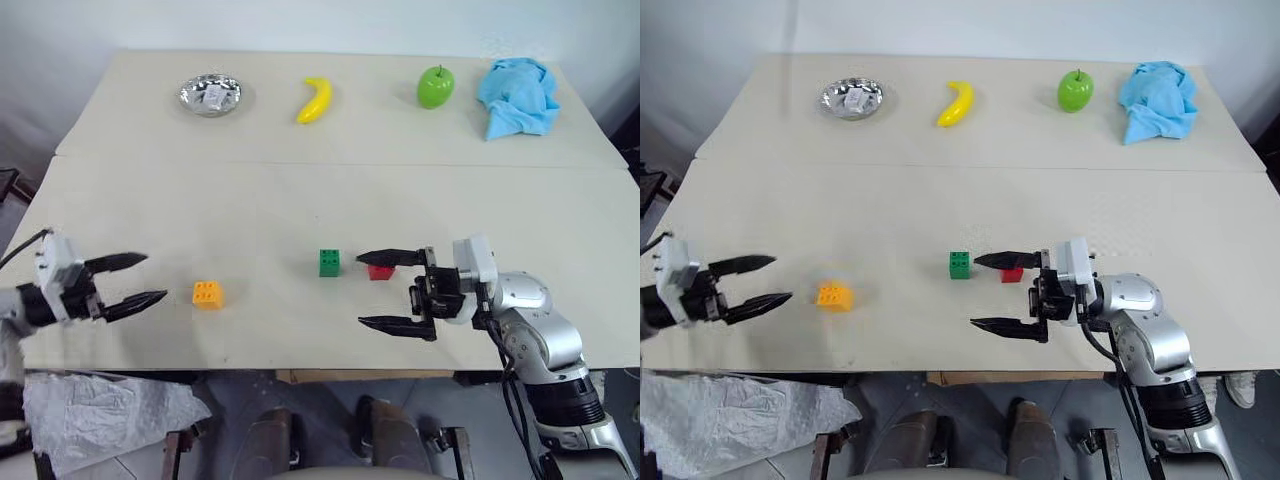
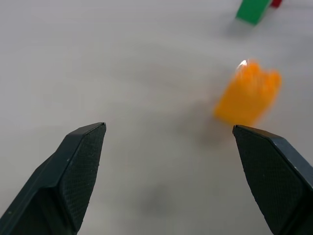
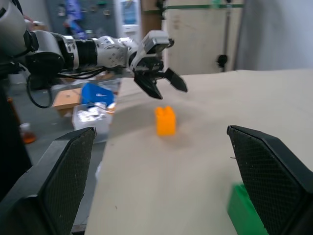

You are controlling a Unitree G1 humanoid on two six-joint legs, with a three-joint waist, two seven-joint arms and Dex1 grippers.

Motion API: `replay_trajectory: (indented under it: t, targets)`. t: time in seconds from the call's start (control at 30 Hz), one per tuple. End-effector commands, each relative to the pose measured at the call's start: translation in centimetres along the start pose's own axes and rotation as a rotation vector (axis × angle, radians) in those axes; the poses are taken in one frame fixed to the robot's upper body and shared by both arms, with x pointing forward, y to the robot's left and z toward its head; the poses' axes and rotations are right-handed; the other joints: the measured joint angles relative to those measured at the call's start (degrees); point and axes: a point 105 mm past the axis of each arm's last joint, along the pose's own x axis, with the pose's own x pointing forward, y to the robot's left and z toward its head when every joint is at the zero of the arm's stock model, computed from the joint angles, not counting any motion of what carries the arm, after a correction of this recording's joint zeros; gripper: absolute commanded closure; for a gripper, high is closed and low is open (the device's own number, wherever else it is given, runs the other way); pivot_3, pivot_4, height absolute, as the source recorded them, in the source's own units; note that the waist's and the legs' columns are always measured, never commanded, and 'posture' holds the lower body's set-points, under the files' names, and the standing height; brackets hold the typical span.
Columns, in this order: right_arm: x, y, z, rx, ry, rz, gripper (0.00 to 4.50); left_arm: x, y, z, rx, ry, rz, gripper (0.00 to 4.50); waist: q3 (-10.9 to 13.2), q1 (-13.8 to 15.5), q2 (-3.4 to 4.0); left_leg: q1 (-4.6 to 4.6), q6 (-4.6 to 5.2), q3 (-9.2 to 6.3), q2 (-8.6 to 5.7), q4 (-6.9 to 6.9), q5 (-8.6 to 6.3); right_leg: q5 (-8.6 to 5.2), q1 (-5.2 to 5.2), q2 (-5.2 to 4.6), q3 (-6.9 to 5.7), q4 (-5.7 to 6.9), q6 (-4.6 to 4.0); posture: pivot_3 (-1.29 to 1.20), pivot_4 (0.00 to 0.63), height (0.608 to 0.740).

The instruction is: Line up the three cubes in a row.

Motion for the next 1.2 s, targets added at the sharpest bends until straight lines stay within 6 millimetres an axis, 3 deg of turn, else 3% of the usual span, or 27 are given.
replay_trajectory:
  t: [0.03, 0.17, 0.27, 0.43, 0.7, 0.8, 1.03, 1.2]
  targets:
    - [1.0, 0.8, 0.6, -0.022, -0.014, 0.074, 0.0, -2.1, -0.9, -1.6, -0.021, 0.018, 0.071, 0.12, 0.0, 0.2, 0.0, 0.01, 0.0, 0.01, -0.01, 0.0, -0.01, 0.0, 0.0, -0.01, 0.01, 0.01, 0.0, 0.0, 0.15, 0.74]
    - [0.9, 0.7, 0.5, -0.035, -0.009, 0.077, 0.0, -1.6, -1.8, -1.5, 0.006, -0.003, 0.079, 0.12, 0.0, 0.4, -0.02, 0.02, -0.03, -0.05, -0.01, 0.0, -0.02, -0.01, 0.03, -0.03, -0.01, 0.0, -0.01, 0.0, 0.15, 0.74]
    - [-0.4, 0.2, 0.6, -0.05, 0.006, 0.028, 0.0, 0.8, -2.2, 0.8, 0.068, -0.073, 0.023, 0.12, 0.0, 0.9, -0.02, 0.02, -0.03, -0.04, -0.03, 0.0, -0.02, -0.01, 0.03, -0.06, 0.0, 0.03, -0.01, 0.0, 0.15, 0.74]
    - [-3.0, 0.3, -0.3, -0.022, 0.095, -0.031, 0.0, 5.1, -4.0, 2.5, 0.148, -0.072, -0.203, 0.12, 0.0, 1.2, 0.0, 0.02, -0.03, 0.01, -0.08, -0.02, -0.02, 0.0, -0.01, -0.06, 0.01, 0.04, -0.02, 0.0, 0.15, 0.74]
    - [-4.2, 0.4, -0.9, -0.02, 0.123, -0.112, 0.0, 8.0, -3.2, 1.7, 0.198, -0.028, -0.312, 0.12, 0.0, 0.0, 0.01, 0.04, -0.04, 0.24, -0.02, -0.11, -0.01, -0.01, -0.05, 0.07, -0.02, 0.03, -0.02, 0.0, 0.15, 0.74]
    - [-4.6, 0.6, -1.0, -0.021, 0.129, -0.138, 0.0, 8.2, -2.8, 1.8, 0.202, -0.03, -0.334, 0.69, 0.0, -0.1, 0.01, 0.04, -0.03, 0.25, -0.02, -0.11, 0.0, -0.01, -0.05, 0.07, -0.01, 0.01, -0.01, 0.0, 0.15, 0.74]
    - [-5.3, 0.9, -1.3, -0.026, 0.149, -0.188, 0.0, 9.0, -2.7, 3.6, 0.224, -0.034, -0.457, 2.9, 0.0, 0.3, 0.0, 0.02, 0.0, 0.22, -0.03, -0.03, 0.01, -0.01, -0.02, 0.04, -0.02, 0.03, -0.01, 0.0, 0.15, 0.74]
    - [-5.7, 1.0, -1.3, -0.025, 0.16, -0.214, 0.0, 12.0, -2.7, 7.5, 0.248, -0.106, -0.528, 3.02, 0.0, 0.8, 0.0, 0.01, 0.0, 0.21, -0.04, 0.0, 0.01, 0.0, -0.02, 0.05, -0.03, 0.05, -0.01, 0.0, 0.15, 0.74]
